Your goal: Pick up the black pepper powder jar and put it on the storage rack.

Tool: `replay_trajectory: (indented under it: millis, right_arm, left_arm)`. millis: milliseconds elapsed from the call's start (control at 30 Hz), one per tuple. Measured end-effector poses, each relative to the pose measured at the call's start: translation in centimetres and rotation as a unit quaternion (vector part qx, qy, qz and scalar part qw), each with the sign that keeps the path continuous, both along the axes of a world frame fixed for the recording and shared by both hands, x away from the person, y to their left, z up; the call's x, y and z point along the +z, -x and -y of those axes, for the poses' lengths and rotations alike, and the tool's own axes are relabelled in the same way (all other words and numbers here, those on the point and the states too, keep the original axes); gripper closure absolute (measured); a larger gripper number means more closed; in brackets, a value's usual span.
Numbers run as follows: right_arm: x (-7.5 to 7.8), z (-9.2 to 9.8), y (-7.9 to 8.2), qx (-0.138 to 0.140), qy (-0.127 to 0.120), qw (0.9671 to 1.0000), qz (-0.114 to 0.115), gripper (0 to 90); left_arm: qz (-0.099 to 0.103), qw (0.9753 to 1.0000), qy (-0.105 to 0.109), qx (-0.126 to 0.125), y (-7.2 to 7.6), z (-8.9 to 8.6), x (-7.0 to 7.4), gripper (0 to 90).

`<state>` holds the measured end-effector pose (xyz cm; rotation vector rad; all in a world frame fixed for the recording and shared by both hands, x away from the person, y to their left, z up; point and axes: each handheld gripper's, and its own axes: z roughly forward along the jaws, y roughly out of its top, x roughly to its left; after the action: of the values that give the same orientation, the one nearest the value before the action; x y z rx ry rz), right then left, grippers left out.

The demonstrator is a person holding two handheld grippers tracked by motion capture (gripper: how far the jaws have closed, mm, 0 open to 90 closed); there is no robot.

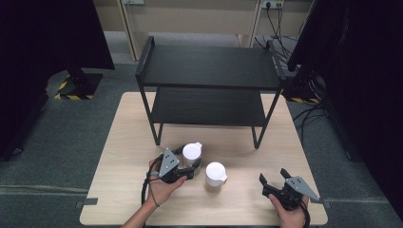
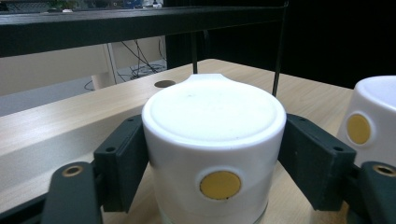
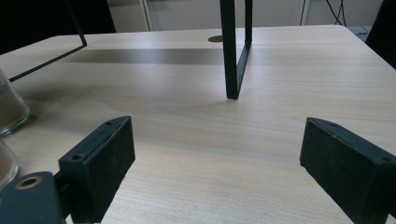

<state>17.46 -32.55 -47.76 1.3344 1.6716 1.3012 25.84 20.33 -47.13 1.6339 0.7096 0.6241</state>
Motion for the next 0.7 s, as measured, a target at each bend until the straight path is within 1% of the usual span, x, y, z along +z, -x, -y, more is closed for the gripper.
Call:
replay_trajectory:
  millis: [67, 133, 400, 467, 667, 700]
  right_arm:
    - [0.00, 0.00, 0.01, 0.000, 0.000, 1.0000, 0.000, 10.5]
    - [-0.02, 0.02, 0.01, 0.000, -0.001, 1.0000, 0.000, 10.4]
    - [-0.01, 0.04, 0.00, -0.001, -0.002, 1.0000, 0.000, 10.2]
    - [-0.02, 0.04, 0.01, -0.001, -0.003, 1.0000, 0.000, 10.0]
    - [0.00, 0.05, 0.00, -0.002, -0.004, 1.0000, -0.001, 9.8]
    - [-0.01, 0.06, 0.01, -0.002, -0.004, 1.0000, -0.001, 9.8]
  left_arm:
    - [-0.001, 1.0000, 0.007, 0.003, 0.05, -0.04, -0.20, 30.0]
    - [0.001, 0.9999, 0.011, 0.004, 0.13, -0.05, -0.41, 30.4]
    - [0.000, 0.9998, 0.011, 0.015, 0.51, 0.40, -0.38, 30.7]
    - [-0.003, 0.9998, 0.012, 0.017, 0.57, 0.43, -0.27, 30.7]
    - [-0.005, 0.9998, 0.004, 0.021, 0.73, 0.72, 0.13, 30.8]
    - [-0.003, 0.9997, -0.003, 0.023, 0.85, 0.89, 0.37, 30.8]
